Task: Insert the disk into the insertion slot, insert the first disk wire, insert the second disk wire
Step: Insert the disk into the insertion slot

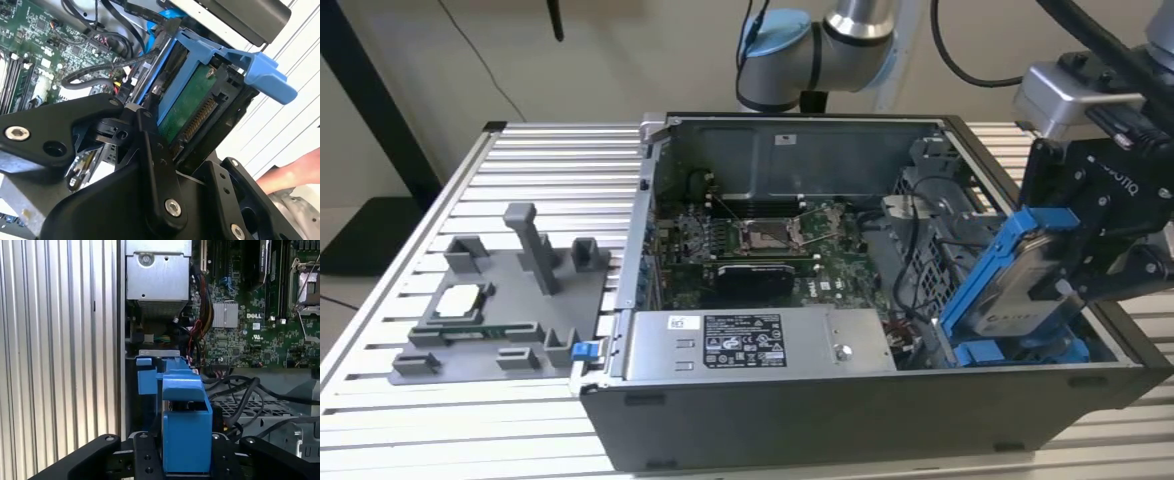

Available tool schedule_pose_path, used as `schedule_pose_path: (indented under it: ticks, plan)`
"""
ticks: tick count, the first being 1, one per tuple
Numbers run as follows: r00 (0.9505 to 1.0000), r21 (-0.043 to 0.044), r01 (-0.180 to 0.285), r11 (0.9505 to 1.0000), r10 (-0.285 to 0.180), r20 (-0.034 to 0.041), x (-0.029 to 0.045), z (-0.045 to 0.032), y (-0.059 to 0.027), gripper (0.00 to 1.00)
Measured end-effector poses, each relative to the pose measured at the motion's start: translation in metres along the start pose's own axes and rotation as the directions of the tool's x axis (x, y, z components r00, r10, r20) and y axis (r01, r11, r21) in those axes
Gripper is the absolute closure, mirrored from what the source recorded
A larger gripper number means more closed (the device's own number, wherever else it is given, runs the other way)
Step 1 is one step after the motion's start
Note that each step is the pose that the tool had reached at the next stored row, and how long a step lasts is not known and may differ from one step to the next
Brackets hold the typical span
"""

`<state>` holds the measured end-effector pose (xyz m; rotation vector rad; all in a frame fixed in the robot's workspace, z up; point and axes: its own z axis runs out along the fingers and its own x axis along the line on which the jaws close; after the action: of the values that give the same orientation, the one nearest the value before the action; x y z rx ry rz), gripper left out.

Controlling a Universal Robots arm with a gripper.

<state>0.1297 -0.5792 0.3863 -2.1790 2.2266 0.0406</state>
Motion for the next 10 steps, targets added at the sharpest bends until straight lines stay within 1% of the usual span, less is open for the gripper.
schedule_pose_path:
  ticks: [5,8,9,10]
  plan:
    - [1.0,0.0,0.0,1.0,0.0,0.0,0.0003,0.0088,0.0,1.0]
    - [1.0,0.0,0.0,1.0,0.0,0.0,0.0002,0.0103,0.0,1.0]
    - [1.0,0.0,0.0,1.0,0.0,-0.0003,0.0001,0.0102,0.0,0.0]
    - [1.0,0.0,0.0,1.0,0.0,-0.0003,0.0001,0.0102,0.0,0.0]
